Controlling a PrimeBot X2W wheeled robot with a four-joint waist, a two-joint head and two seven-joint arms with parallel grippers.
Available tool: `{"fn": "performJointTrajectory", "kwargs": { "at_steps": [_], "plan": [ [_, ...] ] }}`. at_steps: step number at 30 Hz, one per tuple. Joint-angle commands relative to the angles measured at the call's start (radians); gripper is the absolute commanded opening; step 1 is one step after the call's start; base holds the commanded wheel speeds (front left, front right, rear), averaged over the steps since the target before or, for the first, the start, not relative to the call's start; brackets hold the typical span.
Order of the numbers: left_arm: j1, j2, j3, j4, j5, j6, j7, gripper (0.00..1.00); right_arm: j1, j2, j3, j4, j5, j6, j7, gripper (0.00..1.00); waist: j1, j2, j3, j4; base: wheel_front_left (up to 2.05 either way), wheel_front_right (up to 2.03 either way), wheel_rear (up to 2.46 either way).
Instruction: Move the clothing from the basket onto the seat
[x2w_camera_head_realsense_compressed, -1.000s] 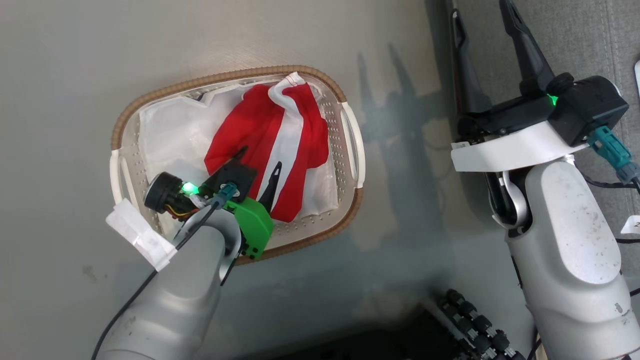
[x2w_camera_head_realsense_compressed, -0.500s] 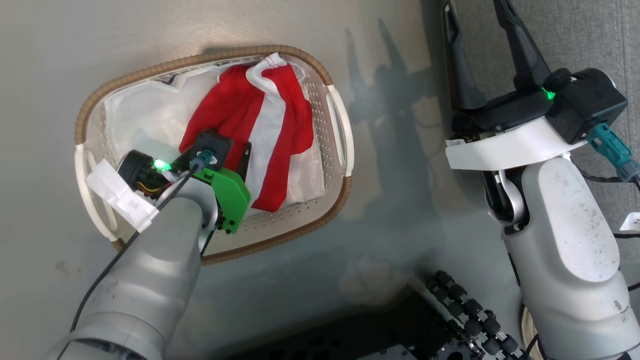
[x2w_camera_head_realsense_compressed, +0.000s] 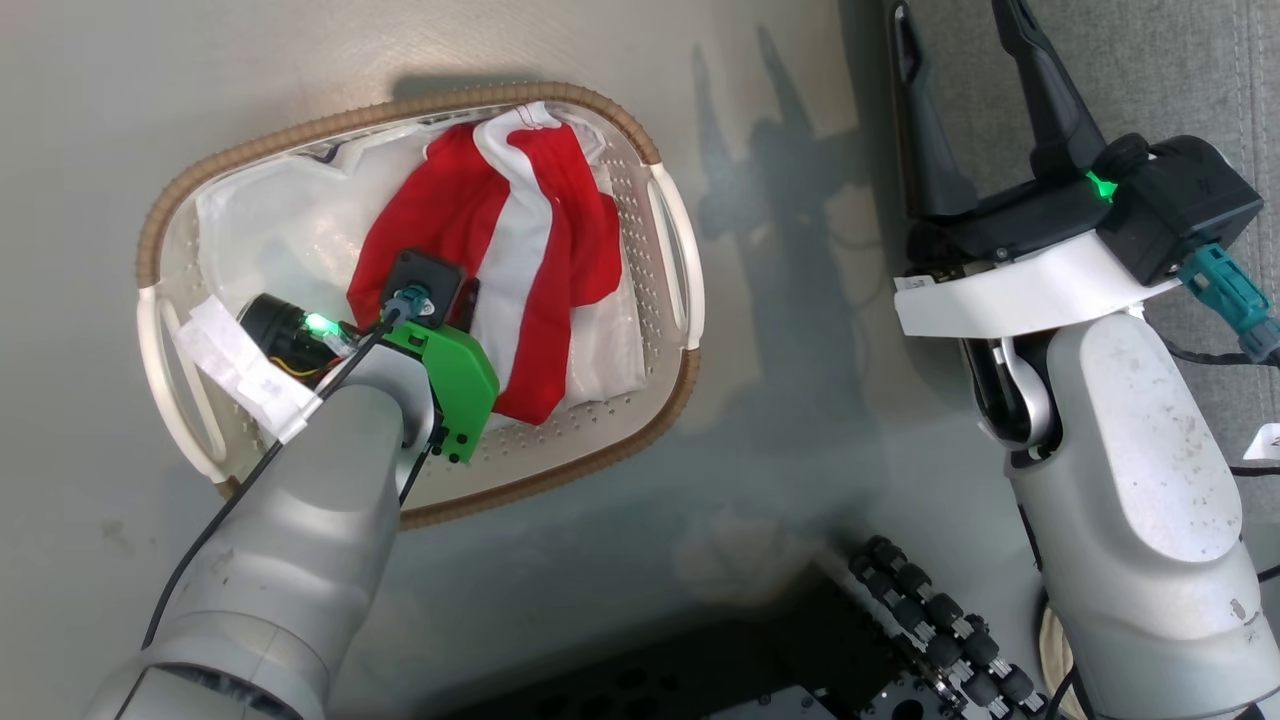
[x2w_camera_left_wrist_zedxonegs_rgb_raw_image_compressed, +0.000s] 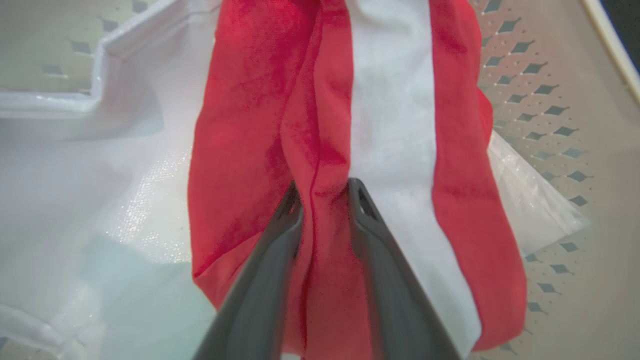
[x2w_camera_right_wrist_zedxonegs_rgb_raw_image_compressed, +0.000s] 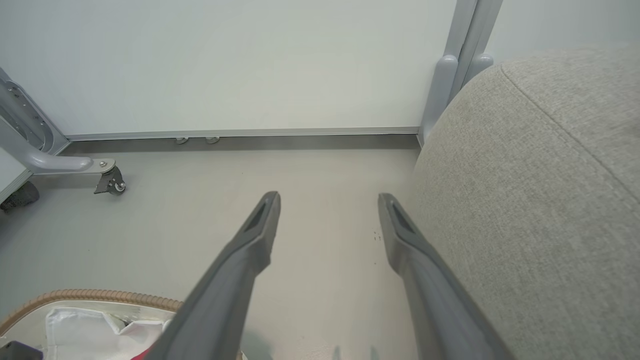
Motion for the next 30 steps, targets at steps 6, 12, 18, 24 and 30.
{"fn": "performJointTrajectory", "kwargs": {
  "at_steps": [6, 12, 18, 24, 30],
  "plan": [
    [0.032, 0.006, -0.033, -0.03, -0.041, -0.003, -0.038, 0.0, 0.018, -0.004, -0.013, 0.029, -0.004, -0.001, -0.005, 1.0, -0.0001, -0.0001, -0.057, 0.017, 0.0, 0.0, 0.0],
    [0.068, 0.006, -0.055, -0.057, -0.074, -0.003, -0.061, 0.0, 0.044, -0.004, -0.016, 0.049, -0.011, -0.001, -0.005, 1.0, -0.0001, -0.0001, -0.134, 0.039, 0.0, 0.0, 0.0],
    [0.122, 0.006, -0.073, -0.109, -0.117, -0.003, -0.069, 0.0, 0.079, -0.004, -0.028, 0.075, -0.022, -0.001, -0.005, 1.0, -0.0001, -0.0001, -0.222, 0.07, 0.0, 0.0, 0.0],
    [0.177, 0.006, -0.063, -0.205, -0.153, 0.017, -0.07, 0.0, 0.113, -0.004, -0.035, 0.097, -0.034, -0.001, -0.005, 1.0, -0.0001, -0.0001, -0.298, 0.104, 0.0, 0.0, 0.0],
    [0.254, 0.006, -0.032, -0.307, -0.15, 0.033, -0.07, 0.0, 0.162, -0.004, -0.033, 0.118, -0.04, -0.001, -0.005, 1.0, -0.0001, -0.0001, -0.403, 0.136, 0.0, 0.0, 0.0]
  ]
}}
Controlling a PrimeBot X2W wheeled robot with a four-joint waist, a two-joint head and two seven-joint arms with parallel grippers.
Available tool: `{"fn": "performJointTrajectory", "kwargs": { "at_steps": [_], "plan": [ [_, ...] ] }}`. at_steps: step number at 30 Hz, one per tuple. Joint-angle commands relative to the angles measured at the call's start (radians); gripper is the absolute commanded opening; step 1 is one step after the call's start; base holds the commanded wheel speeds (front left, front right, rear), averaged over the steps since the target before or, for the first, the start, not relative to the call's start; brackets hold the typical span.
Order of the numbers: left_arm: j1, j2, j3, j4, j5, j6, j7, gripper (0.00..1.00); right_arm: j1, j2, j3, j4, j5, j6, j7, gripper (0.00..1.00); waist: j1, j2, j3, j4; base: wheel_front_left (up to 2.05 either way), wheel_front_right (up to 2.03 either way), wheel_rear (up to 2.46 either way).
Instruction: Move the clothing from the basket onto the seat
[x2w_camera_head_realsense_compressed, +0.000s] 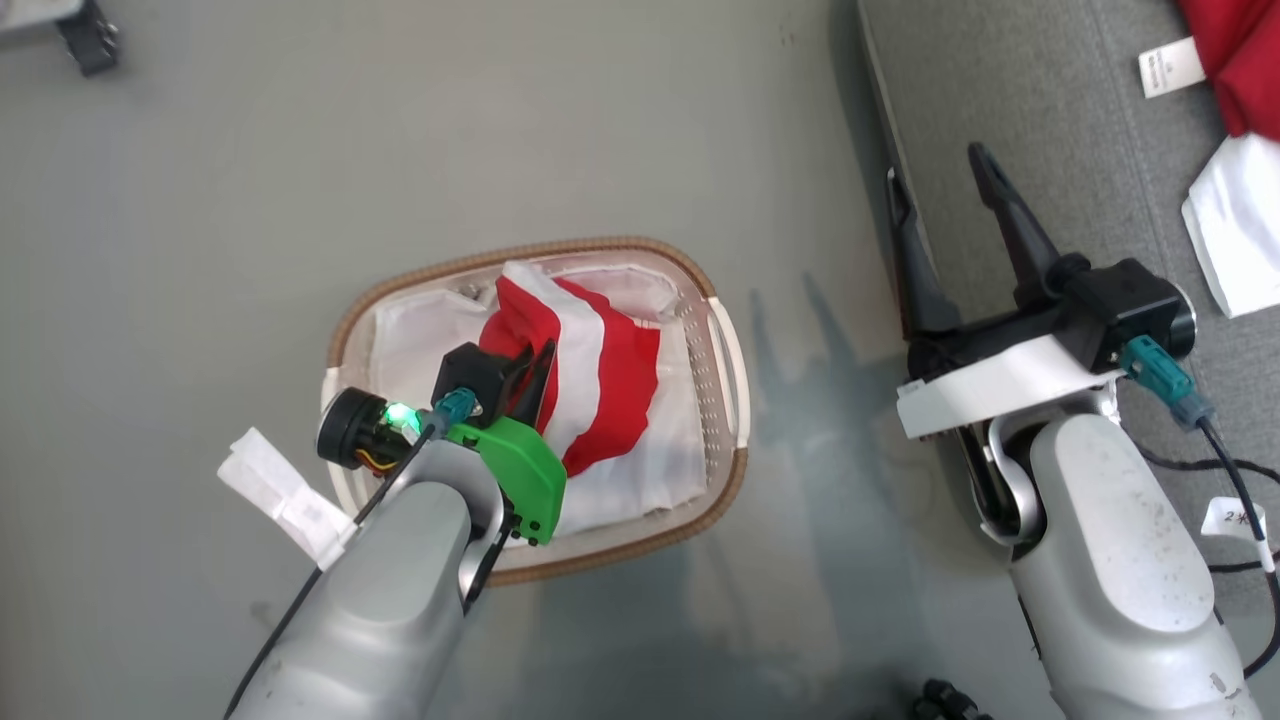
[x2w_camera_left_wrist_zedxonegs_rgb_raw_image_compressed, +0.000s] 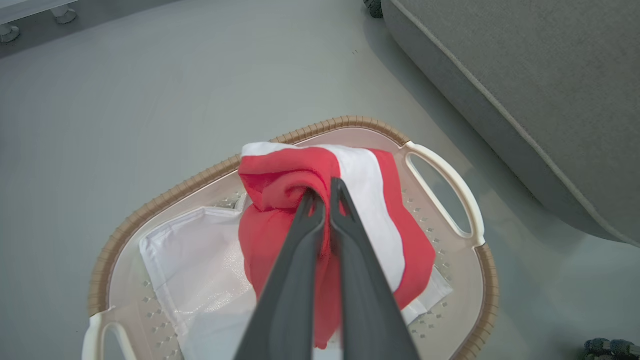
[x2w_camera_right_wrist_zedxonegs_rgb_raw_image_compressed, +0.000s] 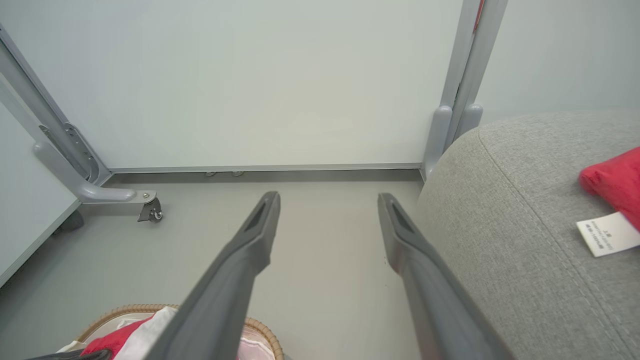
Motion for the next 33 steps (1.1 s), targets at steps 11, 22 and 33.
{"fn": "performJointTrajectory", "kwargs": {
  "at_steps": [11, 22, 33],
  "plan": [
    [0.139, 0.017, 0.104, -0.216, 0.061, 0.013, -0.005, 0.0, 0.092, -0.004, 0.002, 0.031, -0.018, -0.001, -0.005, 1.0, 0.0, 0.0, -0.211, 0.072, 0.0, 0.0, 0.0],
    [0.224, 0.018, 0.203, -0.4, 0.116, 0.011, -0.005, 0.0, 0.153, -0.005, 0.027, 0.052, -0.024, -0.001, -0.005, 1.0, 0.0, 0.0, -0.308, 0.085, 0.0, 0.0, 0.0],
    [0.285, 0.015, 0.264, -0.537, 0.151, -0.004, -0.005, 0.0, 0.218, -0.004, 0.048, 0.071, -0.013, -0.001, -0.005, 1.0, 0.0, 0.0, -0.391, 0.09, 0.0, 0.0, 0.0]
  ]
}}
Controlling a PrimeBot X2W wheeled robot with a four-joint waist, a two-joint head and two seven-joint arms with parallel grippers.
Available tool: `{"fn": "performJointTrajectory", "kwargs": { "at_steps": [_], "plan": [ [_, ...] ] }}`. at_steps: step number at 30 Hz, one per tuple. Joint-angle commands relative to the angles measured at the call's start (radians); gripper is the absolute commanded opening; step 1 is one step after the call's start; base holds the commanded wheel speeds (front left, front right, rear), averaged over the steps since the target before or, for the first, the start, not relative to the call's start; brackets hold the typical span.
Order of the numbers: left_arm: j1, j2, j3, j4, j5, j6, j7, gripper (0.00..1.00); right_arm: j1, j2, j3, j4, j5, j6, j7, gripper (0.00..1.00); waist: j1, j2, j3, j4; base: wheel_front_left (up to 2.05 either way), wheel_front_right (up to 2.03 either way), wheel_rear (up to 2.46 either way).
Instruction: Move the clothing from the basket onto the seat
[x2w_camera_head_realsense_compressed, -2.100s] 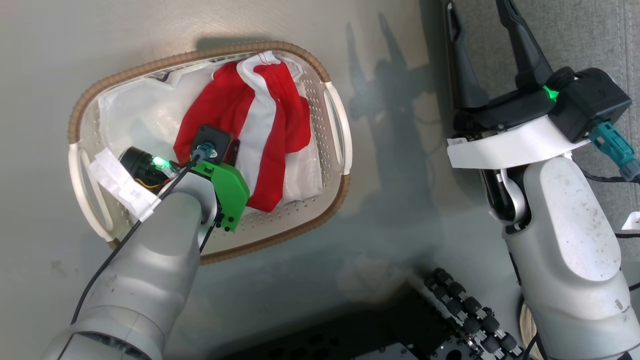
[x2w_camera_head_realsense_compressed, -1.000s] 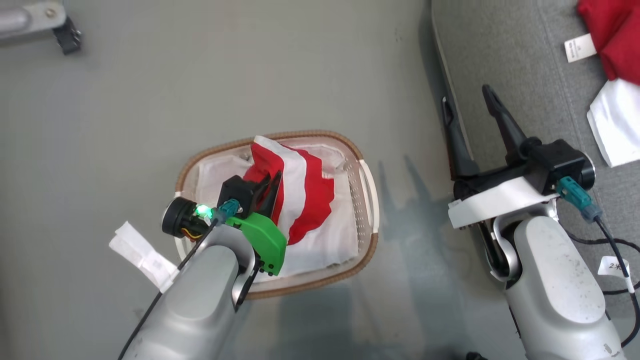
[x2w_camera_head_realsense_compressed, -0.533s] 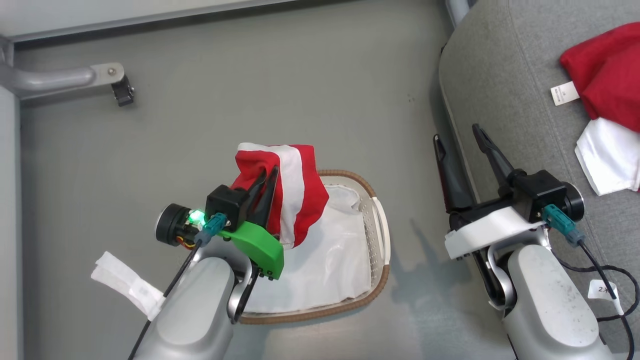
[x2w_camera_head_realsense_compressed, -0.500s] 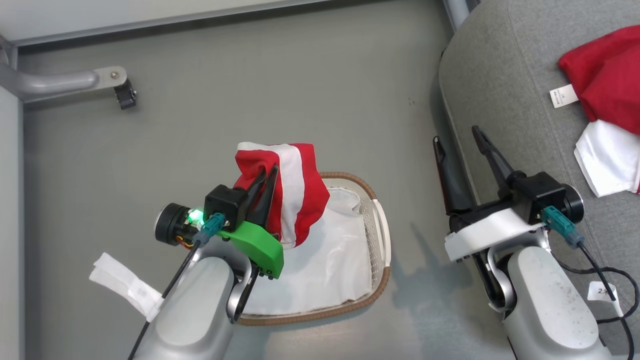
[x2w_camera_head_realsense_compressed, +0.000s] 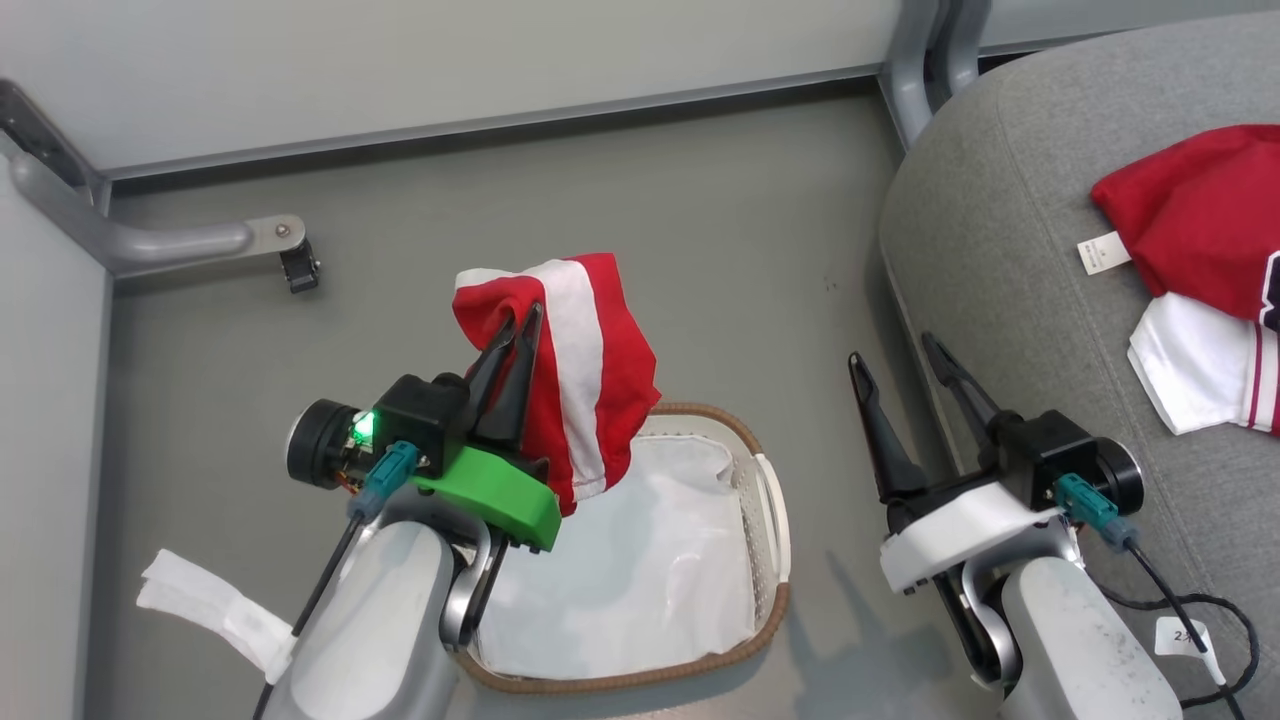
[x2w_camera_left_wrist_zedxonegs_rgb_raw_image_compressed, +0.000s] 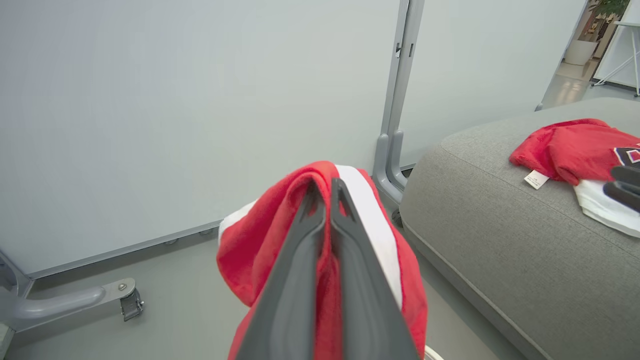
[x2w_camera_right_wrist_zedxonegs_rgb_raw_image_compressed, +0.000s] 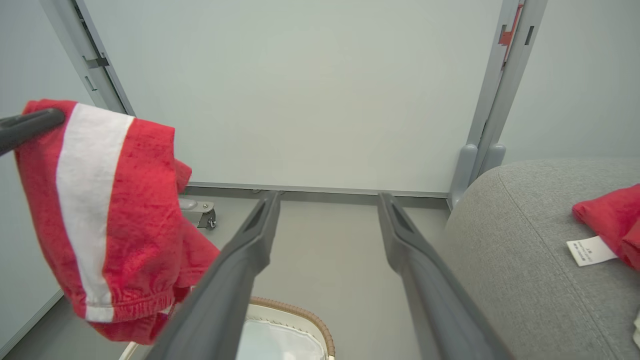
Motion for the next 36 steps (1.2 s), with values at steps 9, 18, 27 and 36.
{"fn": "performJointTrajectory", "kwargs": {
  "at_steps": [9, 18, 27, 36],
  "plan": [
    [0.048, 0.0, 0.025, -0.114, 0.026, -0.014, -0.004, 0.0, 0.058, -0.004, 0.016, 0.013, 0.014, -0.001, -0.005, 1.0, 0.0001, 0.0, -0.058, 0.008, 0.0, 0.0, 0.0],
    [0.056, -0.004, 0.013, -0.167, 0.038, -0.015, -0.004, 0.0, 0.033, -0.004, 0.106, 0.025, 0.04, -0.001, -0.005, 1.0, 0.0001, 0.0, -0.052, 0.018, 0.0, 0.0, 0.0],
    [0.049, -0.006, -0.016, -0.169, 0.019, -0.02, -0.004, 0.0, -0.087, -0.004, 0.298, 0.073, 0.094, -0.001, -0.005, 1.0, 0.0001, 0.0, -0.04, 0.045, 0.0, 0.0, 0.0],
    [0.042, -0.008, -0.055, -0.158, -0.009, -0.016, -0.004, 0.0, -0.209, -0.005, 0.438, 0.099, 0.136, -0.001, -0.005, 1.0, 0.0001, 0.0, -0.041, 0.074, 0.0, 0.0, 0.0]
  ]
}}
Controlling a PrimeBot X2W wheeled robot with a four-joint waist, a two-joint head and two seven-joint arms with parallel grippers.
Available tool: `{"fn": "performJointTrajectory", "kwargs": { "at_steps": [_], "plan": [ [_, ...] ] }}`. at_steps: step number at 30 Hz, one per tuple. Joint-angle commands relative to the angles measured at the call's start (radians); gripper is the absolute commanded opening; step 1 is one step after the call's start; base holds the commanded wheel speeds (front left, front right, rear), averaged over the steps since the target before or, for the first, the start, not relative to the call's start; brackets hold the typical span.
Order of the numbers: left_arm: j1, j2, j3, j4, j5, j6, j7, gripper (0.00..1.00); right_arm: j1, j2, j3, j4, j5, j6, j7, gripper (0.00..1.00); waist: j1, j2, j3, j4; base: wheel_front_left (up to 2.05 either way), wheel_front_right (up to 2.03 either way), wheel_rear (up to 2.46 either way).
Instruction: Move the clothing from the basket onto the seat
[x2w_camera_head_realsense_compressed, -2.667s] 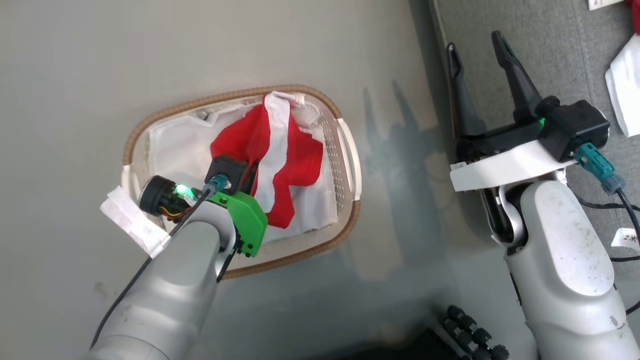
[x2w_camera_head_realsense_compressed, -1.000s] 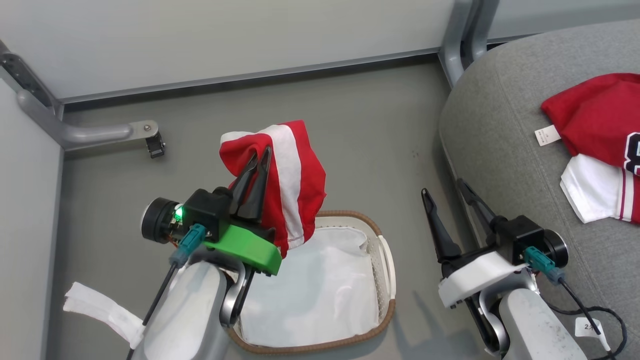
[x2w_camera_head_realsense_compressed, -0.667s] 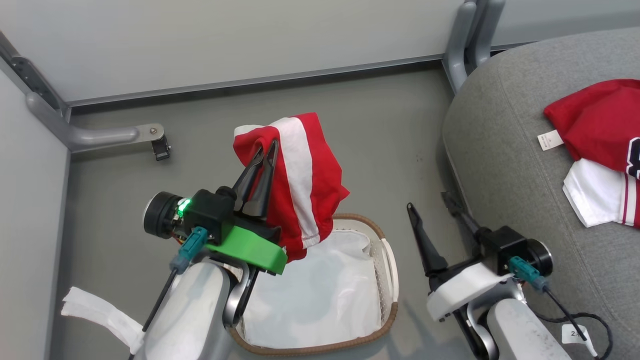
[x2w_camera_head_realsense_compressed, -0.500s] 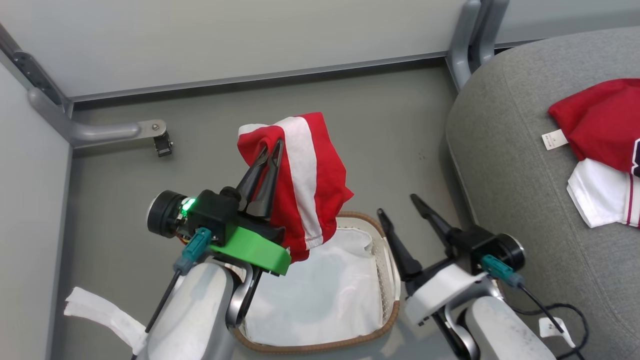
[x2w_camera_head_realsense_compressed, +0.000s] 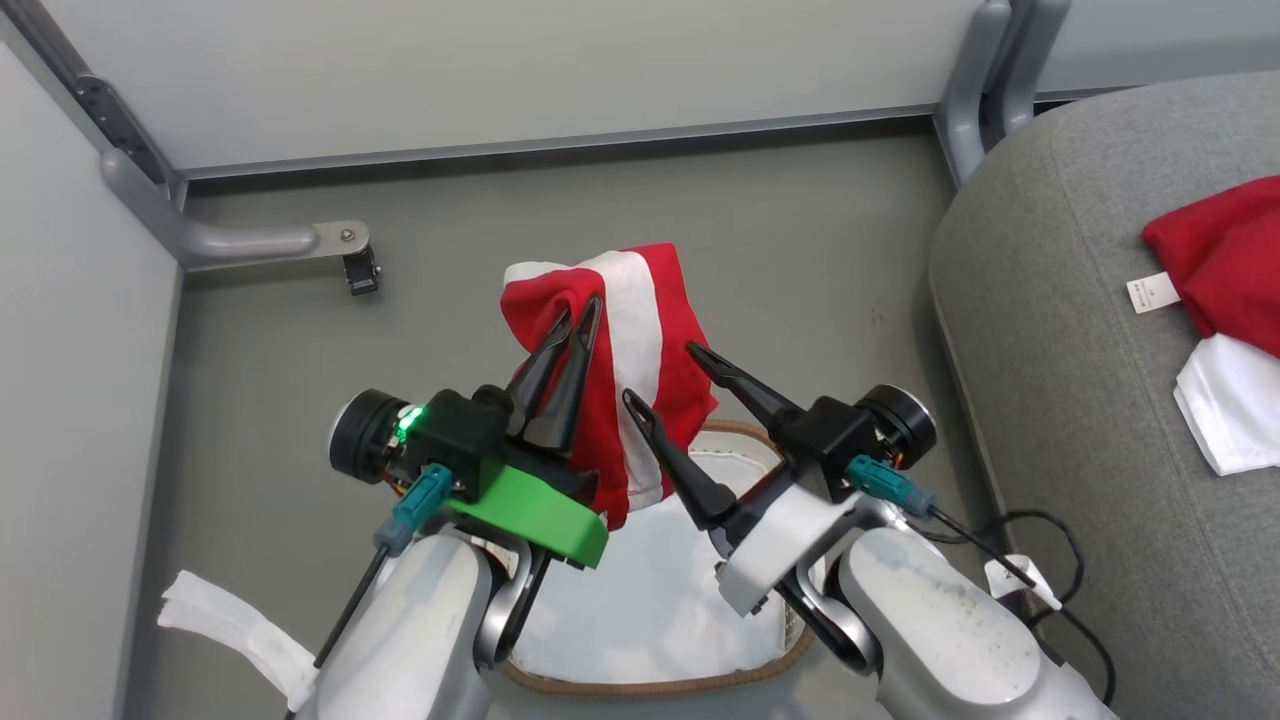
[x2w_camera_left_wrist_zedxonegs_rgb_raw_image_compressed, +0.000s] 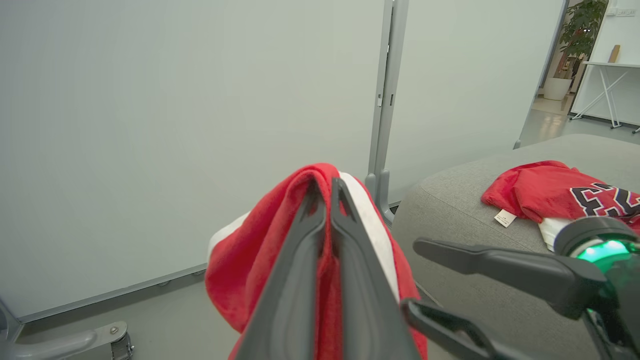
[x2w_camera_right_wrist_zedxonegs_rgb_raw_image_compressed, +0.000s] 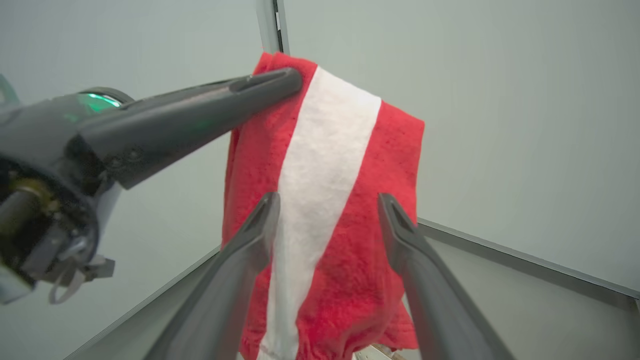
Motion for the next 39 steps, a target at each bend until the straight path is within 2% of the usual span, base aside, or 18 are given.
{"fn": "performJointTrajectory", "kwargs": {
  "at_steps": [1, 13, 14, 16, 22, 29, 30, 31, 32, 39],
  "plan": [
    [-0.001, 0.001, -0.006, 0.001, -0.007, 0.003, -0.004, 0.0, -0.017, -0.005, 0.013, 0.014, -0.001, -0.001, -0.005, 1.0, 0.0001, 0.0, -0.001, 0.005, 0.0, 0.0, 0.0],
    [-0.026, 0.001, -0.136, -0.023, -0.071, 0.021, -0.004, 0.0, -0.076, -0.005, 0.065, 0.127, -0.023, -0.001, -0.005, 1.0, 0.0001, 0.0, -0.013, 0.06, 0.0, 0.0, 0.0],
    [-0.028, 0.001, -0.145, -0.024, -0.074, 0.021, -0.004, 0.0, -0.076, -0.005, 0.065, 0.131, -0.022, -0.001, -0.005, 0.61, 0.0001, 0.0, -0.013, 0.063, 0.0, 0.0, 0.0],
    [-0.029, 0.001, -0.157, -0.027, -0.085, 0.026, -0.004, 0.0, -0.075, -0.004, 0.062, 0.134, -0.014, -0.001, -0.005, 0.0, 0.0001, 0.0, -0.014, 0.069, 0.0, 0.0, 0.0],
    [-0.031, 0.001, -0.164, -0.019, -0.095, 0.038, -0.004, 0.0, -0.067, -0.005, 0.048, 0.119, -0.01, -0.001, -0.005, 0.0, 0.0001, 0.0, -0.008, 0.072, 0.0, 0.0, 0.0],
    [-0.038, 0.001, -0.145, -0.021, -0.093, 0.038, -0.004, 0.0, -0.051, -0.004, 0.011, 0.09, 0.0, -0.001, -0.005, 0.0, 0.0001, 0.0, 0.005, 0.045, 0.0, 0.0, 0.0],
    [-0.038, 0.001, -0.143, -0.023, -0.091, 0.039, -0.004, 0.13, -0.048, -0.004, 0.007, 0.086, -0.001, -0.001, -0.005, 0.0, 0.0001, 0.0, 0.006, 0.04, 0.0, 0.0, 0.0],
    [-0.038, 0.001, -0.142, -0.022, -0.088, 0.04, -0.004, 0.41, -0.047, -0.004, 0.003, 0.08, -0.004, -0.001, -0.005, 0.0, 0.0001, 0.0, 0.009, 0.032, 0.0, 0.0, 0.0],
    [-0.035, 0.002, -0.142, -0.016, -0.094, 0.038, -0.004, 1.0, -0.045, -0.005, -0.002, 0.077, -0.006, -0.001, -0.005, 0.0, 0.0001, 0.0, 0.011, 0.026, 0.0, 0.0, 0.0],
    [-0.038, 0.001, -0.118, -0.01, -0.084, 0.042, -0.002, 1.0, -0.031, -0.005, -0.042, 0.025, -0.003, -0.001, -0.005, 0.0, 0.0001, 0.0, 0.037, -0.068, 0.0, 0.0, 0.0]
  ]
}}
